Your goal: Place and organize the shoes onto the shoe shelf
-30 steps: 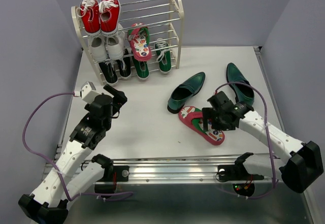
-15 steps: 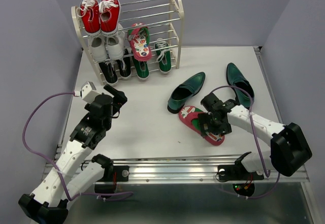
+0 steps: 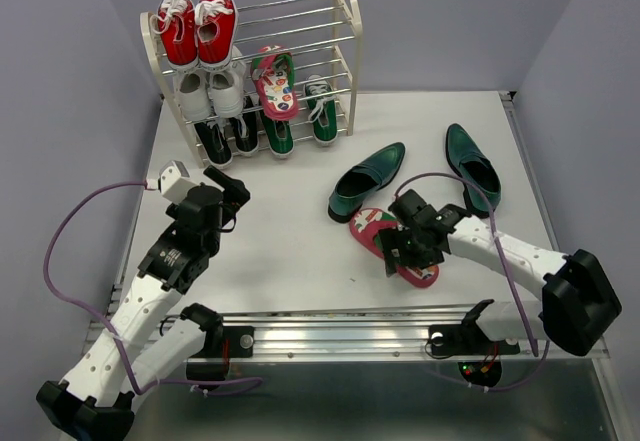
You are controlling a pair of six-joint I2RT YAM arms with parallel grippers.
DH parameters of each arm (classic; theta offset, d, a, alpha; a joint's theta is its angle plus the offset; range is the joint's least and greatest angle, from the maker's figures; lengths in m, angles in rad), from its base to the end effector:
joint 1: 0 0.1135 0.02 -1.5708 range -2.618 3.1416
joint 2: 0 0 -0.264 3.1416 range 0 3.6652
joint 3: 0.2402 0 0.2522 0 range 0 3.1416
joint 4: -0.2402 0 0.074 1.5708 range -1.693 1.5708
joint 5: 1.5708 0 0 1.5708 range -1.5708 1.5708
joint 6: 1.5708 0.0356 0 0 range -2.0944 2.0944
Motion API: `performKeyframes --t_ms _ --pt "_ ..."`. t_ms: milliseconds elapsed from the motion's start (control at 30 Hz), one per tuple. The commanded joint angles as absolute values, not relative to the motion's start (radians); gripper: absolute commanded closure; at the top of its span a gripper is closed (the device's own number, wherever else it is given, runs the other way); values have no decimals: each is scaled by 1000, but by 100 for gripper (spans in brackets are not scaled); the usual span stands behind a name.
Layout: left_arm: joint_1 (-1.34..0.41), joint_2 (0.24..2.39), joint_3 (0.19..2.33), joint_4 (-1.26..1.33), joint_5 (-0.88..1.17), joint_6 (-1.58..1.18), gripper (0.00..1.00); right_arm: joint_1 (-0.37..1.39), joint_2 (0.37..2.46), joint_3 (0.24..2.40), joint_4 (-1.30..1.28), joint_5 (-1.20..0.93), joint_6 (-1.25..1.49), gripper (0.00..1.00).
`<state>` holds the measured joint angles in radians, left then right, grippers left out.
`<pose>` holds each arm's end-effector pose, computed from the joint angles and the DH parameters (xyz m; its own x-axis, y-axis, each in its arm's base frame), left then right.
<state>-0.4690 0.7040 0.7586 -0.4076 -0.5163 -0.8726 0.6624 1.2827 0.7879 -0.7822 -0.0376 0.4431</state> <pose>0.1494 -0.0560 0.3214 -0.1828 -0.6541 -0.7339 -0.2492 0.7530 -0.6091 0.1733 0.1368 0.1982 -0.9490 -0.1968 -0.2462 -0.2394 0.9582 0.1567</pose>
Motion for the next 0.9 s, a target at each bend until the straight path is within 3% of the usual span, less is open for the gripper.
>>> performKeyframes --t_ms 0,333,400,433,533,867 --pt "-463 703 767 -393 -546 -858 1 823 1350 784 -434 -365 563 6" --pt "-463 670 752 -403 -545 -865 1 900 1393 926 -362 -318 545 7" --pt "-465 664 755 -408 -549 -862 1 900 1372 937 -400 -261 540 0" --pt "-465 661 758 -417 -554 -862 1 900 1343 939 -458 -130 552 0" --pt "-465 655 753 -419 -554 -865 1 900 1298 928 -557 -16 578 0" --pt "-465 666 755 -413 -537 -868 1 854 1204 807 -729 184 640 0"
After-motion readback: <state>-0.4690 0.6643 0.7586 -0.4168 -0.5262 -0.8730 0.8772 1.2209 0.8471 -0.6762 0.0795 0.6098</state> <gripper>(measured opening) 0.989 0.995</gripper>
